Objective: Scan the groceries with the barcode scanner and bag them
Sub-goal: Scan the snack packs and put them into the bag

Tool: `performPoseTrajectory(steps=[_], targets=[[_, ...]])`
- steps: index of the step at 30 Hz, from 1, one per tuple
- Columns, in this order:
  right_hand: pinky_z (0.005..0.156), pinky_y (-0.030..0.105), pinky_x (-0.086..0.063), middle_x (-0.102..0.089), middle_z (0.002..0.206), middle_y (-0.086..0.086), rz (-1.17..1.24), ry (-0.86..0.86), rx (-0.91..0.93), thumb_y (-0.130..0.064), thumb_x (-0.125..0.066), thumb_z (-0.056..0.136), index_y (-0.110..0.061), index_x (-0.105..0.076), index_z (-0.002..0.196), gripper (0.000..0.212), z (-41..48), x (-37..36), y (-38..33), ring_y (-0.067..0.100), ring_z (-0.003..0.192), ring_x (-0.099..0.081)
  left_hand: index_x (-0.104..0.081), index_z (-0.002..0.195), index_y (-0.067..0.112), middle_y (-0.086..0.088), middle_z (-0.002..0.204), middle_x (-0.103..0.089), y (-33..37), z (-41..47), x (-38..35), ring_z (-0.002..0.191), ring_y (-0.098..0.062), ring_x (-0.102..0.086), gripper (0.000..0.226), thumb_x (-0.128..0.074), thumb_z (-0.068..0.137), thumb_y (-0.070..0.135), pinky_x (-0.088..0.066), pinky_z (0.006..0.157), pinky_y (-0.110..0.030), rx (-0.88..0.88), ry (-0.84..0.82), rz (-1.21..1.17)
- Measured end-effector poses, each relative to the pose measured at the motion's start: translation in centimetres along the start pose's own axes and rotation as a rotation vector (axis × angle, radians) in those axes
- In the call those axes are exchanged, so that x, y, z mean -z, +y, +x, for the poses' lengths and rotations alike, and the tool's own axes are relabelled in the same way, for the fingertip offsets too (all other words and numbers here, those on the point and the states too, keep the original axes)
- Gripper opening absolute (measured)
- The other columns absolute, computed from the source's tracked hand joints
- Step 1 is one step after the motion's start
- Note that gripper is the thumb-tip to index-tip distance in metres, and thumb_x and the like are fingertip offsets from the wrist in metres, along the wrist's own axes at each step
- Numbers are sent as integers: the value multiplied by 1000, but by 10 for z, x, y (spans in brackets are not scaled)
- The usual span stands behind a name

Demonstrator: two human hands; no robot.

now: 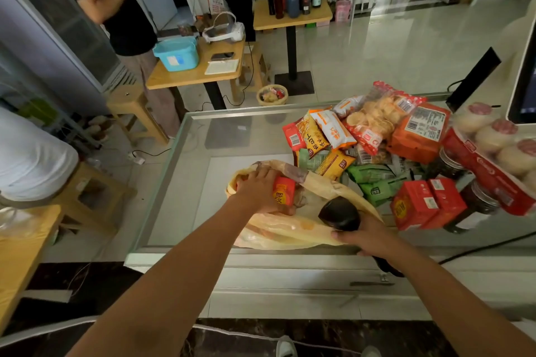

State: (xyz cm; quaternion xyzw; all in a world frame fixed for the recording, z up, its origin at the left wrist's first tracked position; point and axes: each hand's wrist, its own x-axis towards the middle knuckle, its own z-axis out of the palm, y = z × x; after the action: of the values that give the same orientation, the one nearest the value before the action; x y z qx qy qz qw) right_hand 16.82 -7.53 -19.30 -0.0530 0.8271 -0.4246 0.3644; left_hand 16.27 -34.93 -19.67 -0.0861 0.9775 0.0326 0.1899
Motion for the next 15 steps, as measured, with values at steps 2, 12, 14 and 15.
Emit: performPoseTrajectory(steps=[2,12,14,15], targets=[[79,46,-60,-56,124,2,67,53,-45,-32,-79,79,-26,-51,134,62,0,1,1,21,104,-56,-23,150,21,-5,158,-28,-1,-3,2,144,-33,-31,116,-57,63,89,-32,112,-55,59,49,38],[67,36,-61,-54,117,-1,157,113,-29,-26,-79,80,-28,-51,130,57,-11,11,6,17,97,-55,-8,155,17,-14,164,-4,1,-13,-7,152,-35,-1,115,-47,72,87,-8,120,-60,179,53,-20],[74,42,-60,-58,116,-2,95,161,29,-25,-80,78,-30,-52,129,58,-11,16,5,19,101,-57,4,157,24,-13,163,21,0,-17,-4,149,-36,23,123,-47,67,91,11,111,-70,166,-3,57],[79,45,-58,-60,115,-2,72,193,59,-25,-81,76,-27,-55,129,59,-11,19,4,20,103,-58,10,157,28,-13,161,28,-2,-18,0,146,-36,30,125,-50,66,90,16,106,-73,143,-24,109]])
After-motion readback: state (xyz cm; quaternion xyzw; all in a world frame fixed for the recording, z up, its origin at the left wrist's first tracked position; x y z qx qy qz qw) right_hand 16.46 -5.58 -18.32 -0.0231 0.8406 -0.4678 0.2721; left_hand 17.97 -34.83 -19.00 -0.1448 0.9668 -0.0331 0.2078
